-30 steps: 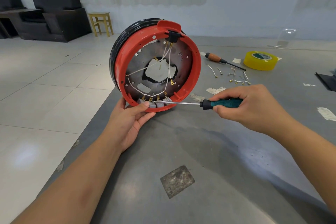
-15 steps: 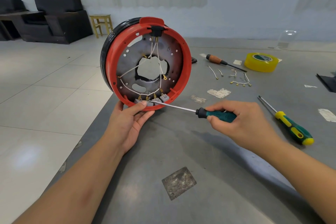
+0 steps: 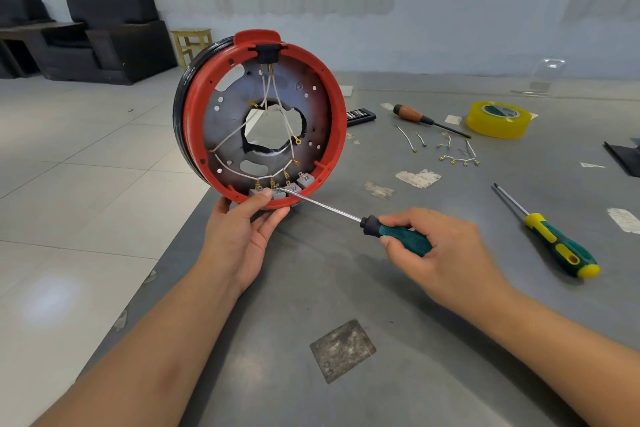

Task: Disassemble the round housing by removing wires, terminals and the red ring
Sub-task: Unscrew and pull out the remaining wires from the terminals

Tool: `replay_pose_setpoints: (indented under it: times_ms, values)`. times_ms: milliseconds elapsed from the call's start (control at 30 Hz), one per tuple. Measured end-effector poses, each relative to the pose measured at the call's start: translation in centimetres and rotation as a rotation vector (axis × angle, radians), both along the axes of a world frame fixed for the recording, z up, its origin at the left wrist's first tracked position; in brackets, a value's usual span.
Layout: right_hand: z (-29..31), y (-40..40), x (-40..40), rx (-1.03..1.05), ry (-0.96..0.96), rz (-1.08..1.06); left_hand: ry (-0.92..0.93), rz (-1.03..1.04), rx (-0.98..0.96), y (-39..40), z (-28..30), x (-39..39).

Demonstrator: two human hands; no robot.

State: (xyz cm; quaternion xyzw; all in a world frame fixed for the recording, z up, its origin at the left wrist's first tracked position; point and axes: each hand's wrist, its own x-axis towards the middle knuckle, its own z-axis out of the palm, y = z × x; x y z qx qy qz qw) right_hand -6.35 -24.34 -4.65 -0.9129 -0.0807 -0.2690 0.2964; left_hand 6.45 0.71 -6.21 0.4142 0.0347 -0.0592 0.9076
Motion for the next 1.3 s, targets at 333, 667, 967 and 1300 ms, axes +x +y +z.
replay_pose_setpoints:
  times_ms: [333,667,967,1300]
  values:
    - [-1.1,0.6,0.3,-0.076,-0.038,0.028,0.043,0.007,-0.024,-0.3,-0.1,-0.1]
    - [-0.9,-0.9,0.8,0.228,0.088,0.046,-0.003,-0.052,-0.01,-0.1,-0.2,-0.1]
    - [-0.5,-3.1,1.6,0.089,0.154,0.18,-0.03,-0.057,-0.019,-0.3,0.0,-0.3]
    - [-1.8,-3.4,2.3,0.14,0.233,0.266,0.013,-0.103,0.011,-0.3,0.2,-0.4]
